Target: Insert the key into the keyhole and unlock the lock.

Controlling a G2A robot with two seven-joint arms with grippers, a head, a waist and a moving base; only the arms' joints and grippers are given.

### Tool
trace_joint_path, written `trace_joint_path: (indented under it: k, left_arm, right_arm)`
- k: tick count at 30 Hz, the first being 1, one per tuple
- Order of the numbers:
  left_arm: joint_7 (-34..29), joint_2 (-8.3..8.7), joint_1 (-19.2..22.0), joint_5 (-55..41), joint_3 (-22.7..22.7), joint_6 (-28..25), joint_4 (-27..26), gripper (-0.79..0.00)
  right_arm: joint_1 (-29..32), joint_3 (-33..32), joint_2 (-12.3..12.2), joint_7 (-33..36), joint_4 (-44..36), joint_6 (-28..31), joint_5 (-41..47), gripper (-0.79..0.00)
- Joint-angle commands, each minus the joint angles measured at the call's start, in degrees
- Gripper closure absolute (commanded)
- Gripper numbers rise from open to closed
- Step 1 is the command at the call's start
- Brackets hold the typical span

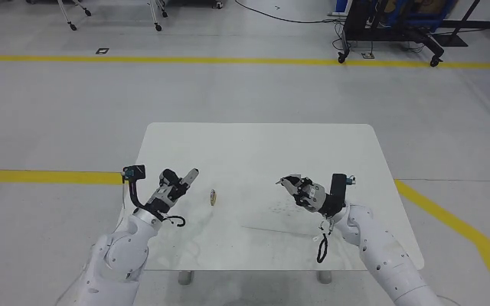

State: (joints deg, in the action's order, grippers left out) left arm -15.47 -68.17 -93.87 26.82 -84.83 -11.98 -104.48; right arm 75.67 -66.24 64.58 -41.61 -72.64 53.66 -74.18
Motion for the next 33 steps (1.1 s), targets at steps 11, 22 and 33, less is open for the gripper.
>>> trace_joint_path:
  k: [11,22,33]
  left_arm:
    - [-6.1,-1.63,8.2,-21.7,10.9,-14.5,9.3,-0.785]
    - [-19.1,-2.07,16.3,-36.2,15.3,-26.5,20.4,-0.779]
    - [-23.4,-1.7,16.2,-33.6,17.3,-28.9,19.6,-0.686]
  right_arm:
    - [0.5,3.9,0.5,13.7,0.1,4.3,28.8,0.0]
    - [0.7,8.0,-2.5,36.5,-6.5,4.3,67.8,0.0]
    - [-4.0,12.0,-2.7,56.2,-3.3,3.3,91.3,0.0]
